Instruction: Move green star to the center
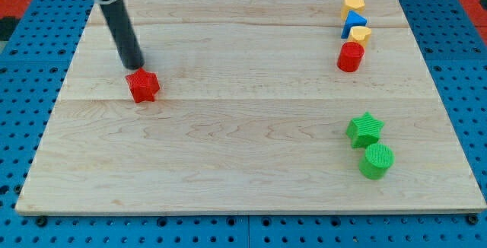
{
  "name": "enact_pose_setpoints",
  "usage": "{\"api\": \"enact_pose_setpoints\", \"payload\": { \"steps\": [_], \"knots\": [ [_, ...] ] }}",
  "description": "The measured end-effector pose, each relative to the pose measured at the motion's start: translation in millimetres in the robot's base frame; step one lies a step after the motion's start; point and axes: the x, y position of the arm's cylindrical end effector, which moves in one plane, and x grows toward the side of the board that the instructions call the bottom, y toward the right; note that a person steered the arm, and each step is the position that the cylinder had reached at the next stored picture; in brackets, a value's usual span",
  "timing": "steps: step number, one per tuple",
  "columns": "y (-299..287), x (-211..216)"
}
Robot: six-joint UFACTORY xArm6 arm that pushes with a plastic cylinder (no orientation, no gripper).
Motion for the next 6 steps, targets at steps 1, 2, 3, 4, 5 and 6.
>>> {"api": "enact_pose_setpoints", "payload": {
  "steps": [1,2,3,4,5,6],
  "knots": [
    [-2.5,2.3],
    [76.1,28.9],
    [221.3,45.1],
    [367.0,95.7],
    [432.7,142.4],
    [401.6,148.1]
  ]
}}
